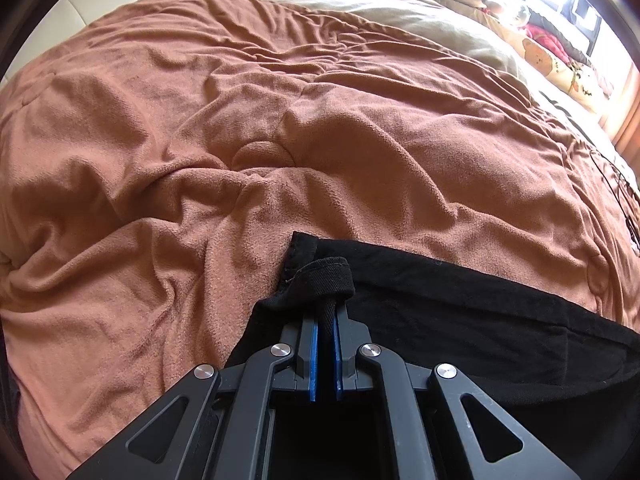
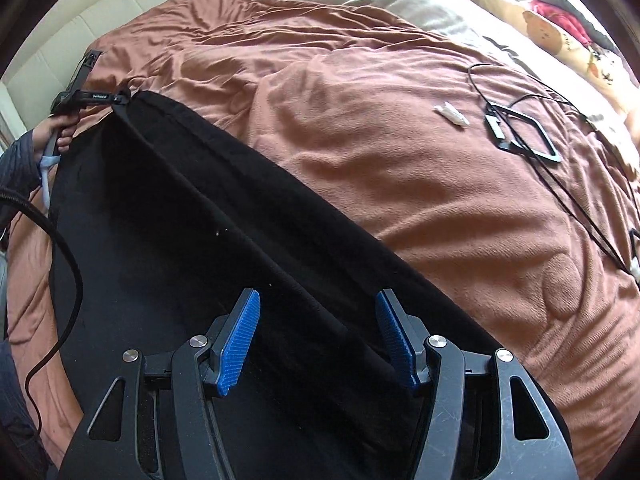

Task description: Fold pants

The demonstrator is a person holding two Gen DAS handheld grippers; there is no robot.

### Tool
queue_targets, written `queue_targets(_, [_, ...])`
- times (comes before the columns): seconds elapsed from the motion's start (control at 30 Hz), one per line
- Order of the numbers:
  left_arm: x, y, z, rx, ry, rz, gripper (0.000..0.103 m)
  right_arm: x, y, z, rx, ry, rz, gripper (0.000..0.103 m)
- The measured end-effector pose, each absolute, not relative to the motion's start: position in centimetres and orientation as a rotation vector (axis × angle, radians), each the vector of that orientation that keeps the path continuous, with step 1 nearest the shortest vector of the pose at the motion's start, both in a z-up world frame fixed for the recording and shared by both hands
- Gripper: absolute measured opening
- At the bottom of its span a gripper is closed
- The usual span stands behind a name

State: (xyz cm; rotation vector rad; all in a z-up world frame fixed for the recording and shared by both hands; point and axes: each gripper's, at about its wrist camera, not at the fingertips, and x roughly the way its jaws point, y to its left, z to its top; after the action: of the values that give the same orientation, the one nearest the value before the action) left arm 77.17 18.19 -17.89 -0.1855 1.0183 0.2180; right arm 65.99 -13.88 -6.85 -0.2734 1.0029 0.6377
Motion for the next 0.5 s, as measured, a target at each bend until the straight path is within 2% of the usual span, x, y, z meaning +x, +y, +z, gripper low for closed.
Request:
queue_targets(0.2, [77.2,18.1,-17.9,-0.183,1.019,0.216,0.006,68.2,-12.6,-9.6,-0.318,1.125,0.64,0.059])
queue_targets(0.3, [77.2,18.2,-17.9,-0.18,1.023,0.212,0.006,68.4,-11.9,-10.1,-0.348,1.12,0.632,0.056])
queue_targets(0.33, [77.2,18.2,-17.8,-0.183,1.025,0.212,0.006,68.4,-11.7,-10.1,-0.359,1.12,0.629,0.038])
queue_targets(0.37, [77.2,18.3,-17.7,-0.186,1.025,0.212,0.006,68.4,-11.5,-10.0,-0.379,1.115,0.613,0.013])
queue_targets(0.43, [77.3,18.3,-17.6,-0.19,1.026,0.214,0.006,68.2,-11.5,-9.4,-0.416,1.079,0.588,0.001])
queue_targets(0.5, [77.5,18.4,-17.5,-0.189,1.03,0.218,0.006,67.9,-11.1,-8.6,-0.445,1.032,0.557,0.0])
